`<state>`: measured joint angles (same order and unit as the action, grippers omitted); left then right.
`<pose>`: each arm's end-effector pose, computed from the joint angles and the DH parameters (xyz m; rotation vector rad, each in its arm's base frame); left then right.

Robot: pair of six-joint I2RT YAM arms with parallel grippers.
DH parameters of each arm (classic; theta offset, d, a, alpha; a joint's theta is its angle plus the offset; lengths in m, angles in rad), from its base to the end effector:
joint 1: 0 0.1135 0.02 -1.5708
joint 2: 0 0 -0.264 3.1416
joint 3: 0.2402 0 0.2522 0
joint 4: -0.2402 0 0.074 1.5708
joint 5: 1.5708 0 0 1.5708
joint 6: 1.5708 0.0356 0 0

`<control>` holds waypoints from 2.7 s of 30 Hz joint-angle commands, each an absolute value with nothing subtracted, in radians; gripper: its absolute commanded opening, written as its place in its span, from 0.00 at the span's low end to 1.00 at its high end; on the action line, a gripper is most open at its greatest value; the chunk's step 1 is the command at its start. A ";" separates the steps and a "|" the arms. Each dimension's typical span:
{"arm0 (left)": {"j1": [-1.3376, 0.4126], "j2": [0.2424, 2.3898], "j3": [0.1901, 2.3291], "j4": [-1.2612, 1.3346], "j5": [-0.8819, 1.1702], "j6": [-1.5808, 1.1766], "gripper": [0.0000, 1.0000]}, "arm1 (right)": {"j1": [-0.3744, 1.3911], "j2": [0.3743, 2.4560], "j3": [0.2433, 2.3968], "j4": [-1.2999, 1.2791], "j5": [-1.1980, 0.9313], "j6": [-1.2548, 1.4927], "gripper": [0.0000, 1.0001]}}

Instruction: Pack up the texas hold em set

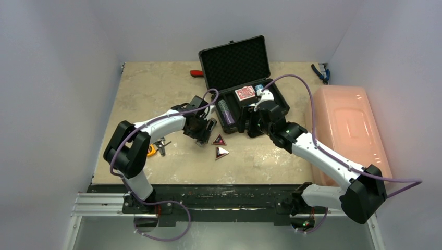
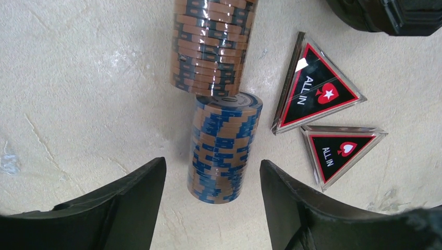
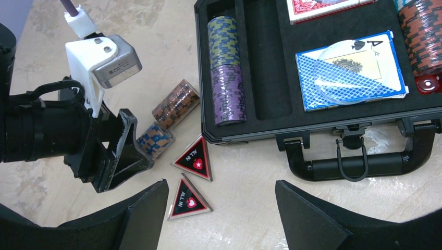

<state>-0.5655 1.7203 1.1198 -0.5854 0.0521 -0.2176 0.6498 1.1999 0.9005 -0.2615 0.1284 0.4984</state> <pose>0.2831 -0.1819 0.1841 0.4973 2.7479 -0.2749 0.2166 0.1589 0.2865 -0.0873 2.1730 0.5351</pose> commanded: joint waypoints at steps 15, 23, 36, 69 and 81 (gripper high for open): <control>-0.601 1.698 1.064 -0.470 0.064 -0.155 0.49 | 0.652 1.207 0.927 -0.240 0.087 0.493 0.79; -0.604 1.694 1.048 -0.457 0.087 -0.151 0.52 | 0.651 1.216 0.938 -0.243 0.073 0.494 0.80; -0.607 1.697 1.039 -0.441 0.118 -0.160 0.21 | 0.652 1.212 0.948 -0.251 0.058 0.497 0.80; -0.607 1.252 1.088 -0.381 0.439 -0.281 0.00 | 0.652 1.069 0.884 -0.072 -0.024 0.896 0.93; -0.608 1.215 1.078 -0.309 0.461 -0.320 0.00 | 0.656 1.180 0.886 -0.004 -0.171 0.973 0.89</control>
<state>-0.6037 1.2583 1.0382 -0.4358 0.4183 -0.2901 0.6498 1.1728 0.8906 -0.0624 -0.1108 0.9310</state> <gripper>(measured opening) 0.406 0.911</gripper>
